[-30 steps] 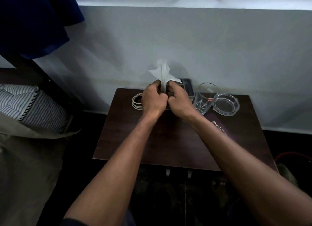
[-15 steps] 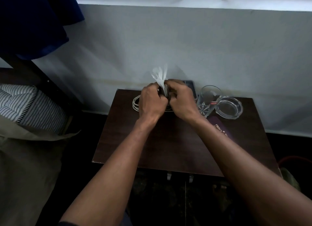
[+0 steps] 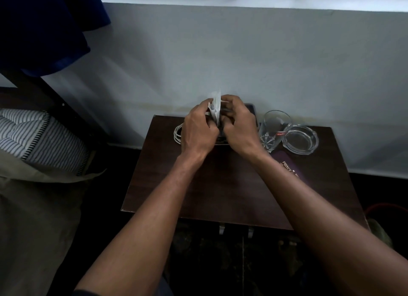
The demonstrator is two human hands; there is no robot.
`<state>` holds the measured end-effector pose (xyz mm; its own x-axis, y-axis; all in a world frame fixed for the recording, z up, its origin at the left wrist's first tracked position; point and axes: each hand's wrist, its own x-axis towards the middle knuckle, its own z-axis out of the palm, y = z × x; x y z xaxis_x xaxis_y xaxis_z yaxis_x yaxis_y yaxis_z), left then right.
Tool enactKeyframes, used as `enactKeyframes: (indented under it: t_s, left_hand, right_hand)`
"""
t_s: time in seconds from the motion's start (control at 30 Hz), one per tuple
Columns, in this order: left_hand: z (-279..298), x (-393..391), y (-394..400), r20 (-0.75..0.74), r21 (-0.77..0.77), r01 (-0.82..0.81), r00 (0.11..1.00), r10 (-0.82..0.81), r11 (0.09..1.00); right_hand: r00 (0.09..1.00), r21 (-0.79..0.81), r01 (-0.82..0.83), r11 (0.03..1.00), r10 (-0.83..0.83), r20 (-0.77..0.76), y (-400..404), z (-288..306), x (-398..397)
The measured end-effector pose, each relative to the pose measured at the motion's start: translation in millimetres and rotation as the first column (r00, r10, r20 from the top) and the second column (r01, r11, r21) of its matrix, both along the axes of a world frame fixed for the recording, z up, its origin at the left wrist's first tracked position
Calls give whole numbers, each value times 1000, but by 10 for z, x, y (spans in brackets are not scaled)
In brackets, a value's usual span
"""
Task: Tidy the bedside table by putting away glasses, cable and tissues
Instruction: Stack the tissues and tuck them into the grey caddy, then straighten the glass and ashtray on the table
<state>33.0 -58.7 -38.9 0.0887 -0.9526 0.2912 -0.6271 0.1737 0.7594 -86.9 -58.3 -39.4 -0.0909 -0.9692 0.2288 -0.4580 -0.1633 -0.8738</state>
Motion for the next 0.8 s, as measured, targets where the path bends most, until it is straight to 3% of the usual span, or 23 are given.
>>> enactKeyframes:
  t_s: [0.1, 0.27, 0.4, 0.53, 0.63, 0.8]
  left_hand:
    - [17, -3, -15, -40, -6, -13, 999, 13, 1000]
    - [80, -23, -7, -138, 91, -76, 987, 88, 993]
    - [93, -3, -31, -235, 102, -154, 956, 174, 983]
    - [125, -39, 22, -181, 38, -189, 965, 192, 981]
    - [165, -90, 80, -97, -104, -202, 977, 192, 974]
    - [222, -234, 184, 36, -298, -71, 996, 85, 952]
  right_hand:
    - [1000, -10, -21, 1000, 21, -14, -19, -12, -5]
    - [969, 46, -55, 997, 65, -240, -29, -47, -11]
    - [958, 36, -62, 997, 69, -280, -14, -84, 10]
    - [962, 18, -15, 1000, 19, -273, 53, -39, -7]
    - [964, -14, 2, 1000, -6, -266, 120, 3, -61]
    - [960, -57, 18, 998, -33, -279, 260, 92, -256]
